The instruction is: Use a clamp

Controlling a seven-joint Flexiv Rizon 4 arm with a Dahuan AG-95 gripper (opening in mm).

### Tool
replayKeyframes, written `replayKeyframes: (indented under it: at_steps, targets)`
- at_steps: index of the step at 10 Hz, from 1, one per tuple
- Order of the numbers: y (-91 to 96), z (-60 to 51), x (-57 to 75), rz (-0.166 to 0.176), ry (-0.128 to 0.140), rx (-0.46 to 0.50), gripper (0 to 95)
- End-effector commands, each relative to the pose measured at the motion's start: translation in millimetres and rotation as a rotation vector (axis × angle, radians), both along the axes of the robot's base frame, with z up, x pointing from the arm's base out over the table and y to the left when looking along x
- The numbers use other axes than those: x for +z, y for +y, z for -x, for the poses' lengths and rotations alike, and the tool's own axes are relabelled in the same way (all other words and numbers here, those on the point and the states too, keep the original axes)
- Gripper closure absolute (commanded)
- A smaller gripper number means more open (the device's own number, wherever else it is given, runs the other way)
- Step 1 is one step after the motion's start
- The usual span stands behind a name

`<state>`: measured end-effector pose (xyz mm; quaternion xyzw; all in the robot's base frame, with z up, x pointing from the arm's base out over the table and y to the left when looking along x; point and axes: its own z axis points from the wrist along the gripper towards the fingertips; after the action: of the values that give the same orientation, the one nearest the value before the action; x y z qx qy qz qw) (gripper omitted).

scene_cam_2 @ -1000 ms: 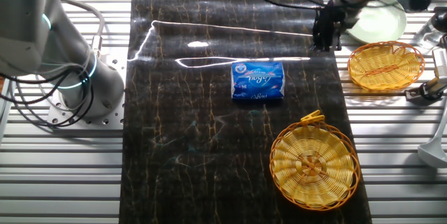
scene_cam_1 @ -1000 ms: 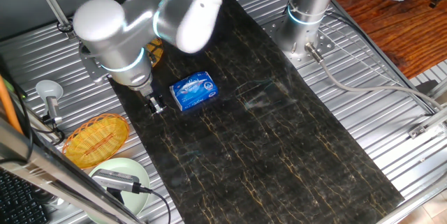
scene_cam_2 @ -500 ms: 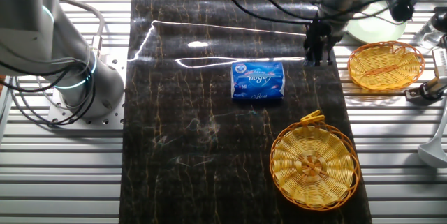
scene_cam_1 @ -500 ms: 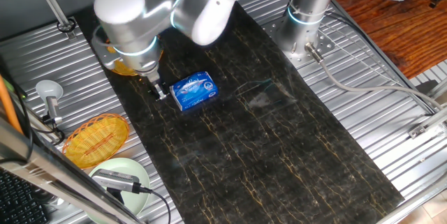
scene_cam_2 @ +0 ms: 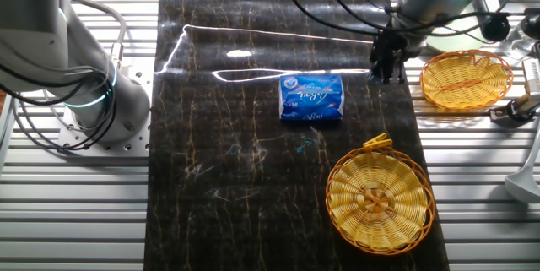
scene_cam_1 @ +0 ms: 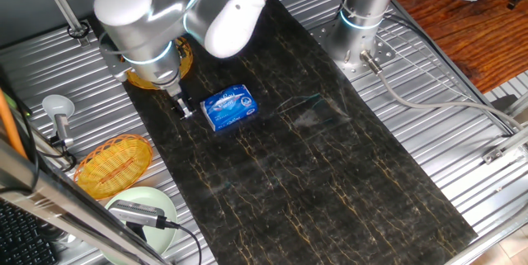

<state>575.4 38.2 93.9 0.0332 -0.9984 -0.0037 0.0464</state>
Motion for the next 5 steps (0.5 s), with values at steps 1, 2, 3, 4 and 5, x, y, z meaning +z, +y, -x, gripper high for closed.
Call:
replayKeyframes:
  at_steps: [1, 2, 3, 4, 5]
  targets:
    - [-0.1, 1.9, 0.2, -0.004, 0.010, -0.008, 95.0]
    - [-5.2, 4.1, -5.5, -0.022, 0.040, -0.048, 95.0]
    - [-13.4, 8.0, -21.2, -0.023, 0.039, -0.044, 95.0]
    - [-18.1, 11.6, -32.2, -0.025, 0.037, -0.044, 95.0]
    - [-21.4, 14.7, -40.7, -0.028, 0.039, -0.049, 95.0]
